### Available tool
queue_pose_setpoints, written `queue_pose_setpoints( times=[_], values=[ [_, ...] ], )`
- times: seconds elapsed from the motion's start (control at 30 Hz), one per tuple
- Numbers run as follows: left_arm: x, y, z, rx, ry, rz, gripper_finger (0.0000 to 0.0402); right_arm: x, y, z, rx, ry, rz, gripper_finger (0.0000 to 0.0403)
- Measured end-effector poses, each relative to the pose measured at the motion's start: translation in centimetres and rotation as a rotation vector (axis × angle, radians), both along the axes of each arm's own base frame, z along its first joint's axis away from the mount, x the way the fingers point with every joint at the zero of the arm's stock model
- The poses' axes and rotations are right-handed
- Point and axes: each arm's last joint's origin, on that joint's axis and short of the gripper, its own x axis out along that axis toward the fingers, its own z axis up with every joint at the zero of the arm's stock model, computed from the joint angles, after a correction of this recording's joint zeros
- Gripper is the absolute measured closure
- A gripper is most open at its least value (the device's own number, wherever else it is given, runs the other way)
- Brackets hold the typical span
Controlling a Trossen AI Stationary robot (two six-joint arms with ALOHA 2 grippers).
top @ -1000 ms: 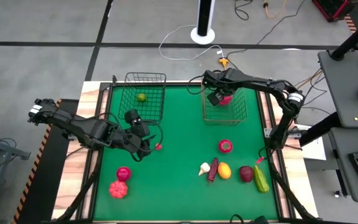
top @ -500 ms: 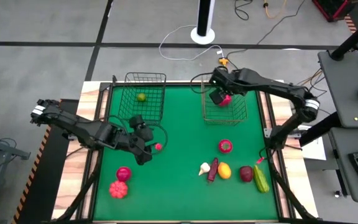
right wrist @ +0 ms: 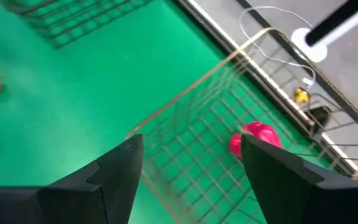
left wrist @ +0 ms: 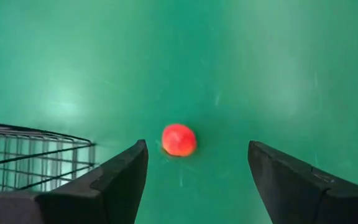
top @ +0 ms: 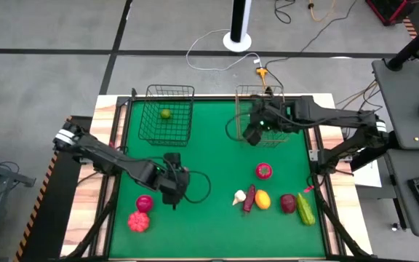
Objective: Sort produce into baskets
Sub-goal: Put the persimmon into the black wire basket
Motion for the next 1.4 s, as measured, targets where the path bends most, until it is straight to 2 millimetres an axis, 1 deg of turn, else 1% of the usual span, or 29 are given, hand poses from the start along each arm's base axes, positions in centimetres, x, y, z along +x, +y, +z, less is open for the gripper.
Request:
queue_pose_setpoints(
  times=[0.13,0.3,0.43,0.6,0.83,1.1,1.23,1.4],
  values=[
    [0.6,-0.4,-1.6,0.019,0.033,0.004,0.0143,0.1,1.4,0.1,-0.027,-0.003,0.037,0.0137],
    [1.4,-0.6,-3.2,0.034,0.057,0.009,0.0143,0.2,2.3,0.1,-0.059,-0.009,0.040,0.0136],
    [1.8,-0.5,-4.1,0.047,0.081,0.017,0.0143,0.2,2.4,0.1,-0.059,-0.009,0.043,0.0138],
    [2.0,-0.1,-4.6,0.118,0.066,0.046,0.0143,0.2,2.3,0.1,-0.060,-0.009,0.044,0.0132],
    [2.4,1.5,-5.7,0.128,0.082,0.077,0.0143,0.2,2.3,0.1,-0.061,-0.008,0.044,0.0133],
    [1.9,2.6,-7.5,0.091,0.072,0.091,0.0144,0.2,2.3,0.1,-0.062,-0.006,0.047,0.0129],
    [1.6,2.9,-8.1,0.085,0.059,0.098,0.0159,0.2,2.3,0.1,-0.062,-0.005,0.047,0.0129],
    [1.5,3.0,-8.3,0.077,0.055,0.104,0.0196,0.2,2.3,0.1,-0.061,-0.006,0.046,0.0129]
  ],
)
